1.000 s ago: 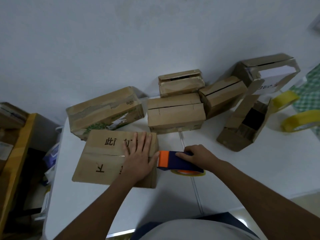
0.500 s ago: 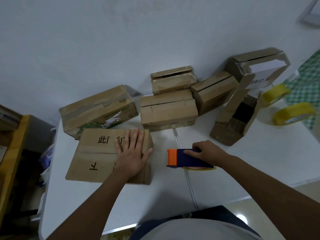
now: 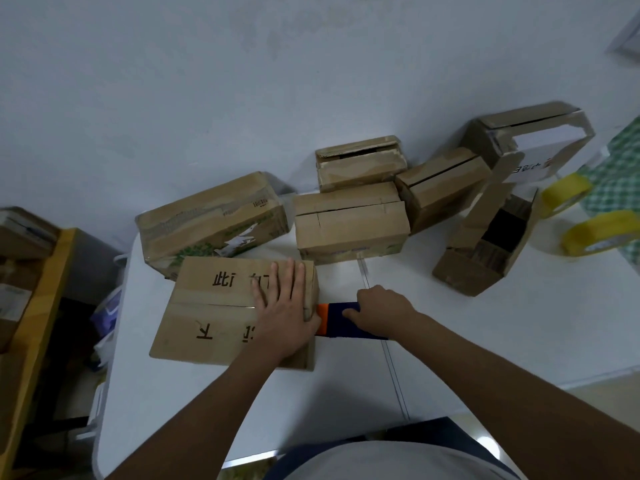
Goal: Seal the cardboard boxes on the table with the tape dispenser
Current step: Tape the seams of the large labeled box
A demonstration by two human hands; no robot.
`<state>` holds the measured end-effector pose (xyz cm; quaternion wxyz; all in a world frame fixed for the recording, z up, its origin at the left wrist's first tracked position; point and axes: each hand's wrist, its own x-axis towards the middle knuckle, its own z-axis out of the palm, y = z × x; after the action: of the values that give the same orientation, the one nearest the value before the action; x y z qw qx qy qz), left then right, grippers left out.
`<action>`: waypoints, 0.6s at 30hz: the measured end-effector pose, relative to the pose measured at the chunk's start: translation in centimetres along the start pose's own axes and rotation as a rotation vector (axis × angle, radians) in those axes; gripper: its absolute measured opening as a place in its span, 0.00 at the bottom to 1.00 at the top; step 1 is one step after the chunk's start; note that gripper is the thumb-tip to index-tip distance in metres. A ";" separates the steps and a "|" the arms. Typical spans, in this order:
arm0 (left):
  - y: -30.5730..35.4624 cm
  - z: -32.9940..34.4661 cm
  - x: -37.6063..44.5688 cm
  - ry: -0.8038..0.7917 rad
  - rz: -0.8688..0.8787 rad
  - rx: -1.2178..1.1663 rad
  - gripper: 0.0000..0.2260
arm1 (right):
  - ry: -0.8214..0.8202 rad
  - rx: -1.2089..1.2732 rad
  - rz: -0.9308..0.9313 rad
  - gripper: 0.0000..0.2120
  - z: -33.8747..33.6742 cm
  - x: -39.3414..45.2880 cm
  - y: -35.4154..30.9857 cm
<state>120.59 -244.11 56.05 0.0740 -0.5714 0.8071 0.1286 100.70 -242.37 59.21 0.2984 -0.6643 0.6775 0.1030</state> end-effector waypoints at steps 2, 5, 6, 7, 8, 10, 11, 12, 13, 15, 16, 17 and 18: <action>0.0 -0.1 0.1 0.002 0.003 -0.005 0.43 | 0.012 -0.006 0.030 0.18 0.0 0.3 -0.6; 0.2 -0.2 -0.1 -0.011 0.009 -0.004 0.44 | -0.026 -0.147 0.166 0.10 0.4 0.1 0.2; 0.0 -0.2 -0.2 -0.009 0.016 -0.002 0.44 | -0.052 -0.166 0.223 0.10 0.7 0.0 1.1; 0.0 -0.2 -0.3 -0.002 0.025 0.006 0.44 | -0.055 -0.122 0.277 0.12 1.0 -0.1 2.1; -0.1 -0.3 -0.3 -0.002 0.032 0.014 0.44 | -0.043 -0.062 0.319 0.14 1.3 -0.3 3.0; -0.2 -0.4 -0.2 -0.007 0.045 0.027 0.44 | 0.089 0.015 0.361 0.17 1.9 -0.3 4.1; -0.4 -0.3 -0.2 -0.005 0.060 0.043 0.44 | 0.181 0.009 0.364 0.17 2.5 -0.1 4.2; -0.6 -0.3 -0.3 -0.007 0.087 0.062 0.44 | 0.234 0.014 0.355 0.16 3.0 0.0 4.0; -0.9 -0.3 -0.5 -0.012 0.123 0.077 0.44 | 0.229 0.061 0.331 0.16 3.7 0.0 3.8; -1.7 -0.2 -0.8 -0.025 0.216 0.115 0.43 | 0.122 0.245 0.290 0.19 4.9 0.0 3.6; -2.2 -0.3 -0.9 -0.035 0.271 0.143 0.43 | 0.095 0.297 0.277 0.21 5.2 -0.1 3.4; -2.7 -0.5 -1.0 -0.046 0.331 0.167 0.43 | 0.137 0.318 0.264 0.21 5.3 -0.1 3.1; -3.2 -0.8 -1.0 -0.059 0.394 0.183 0.43 | 0.226 0.305 0.244 0.19 5.3 -0.1 2.5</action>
<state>123.95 -244.40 56.69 0.1227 -0.3895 0.9090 0.0833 99.74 -239.26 54.40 0.3029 -0.5319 0.7898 -0.0402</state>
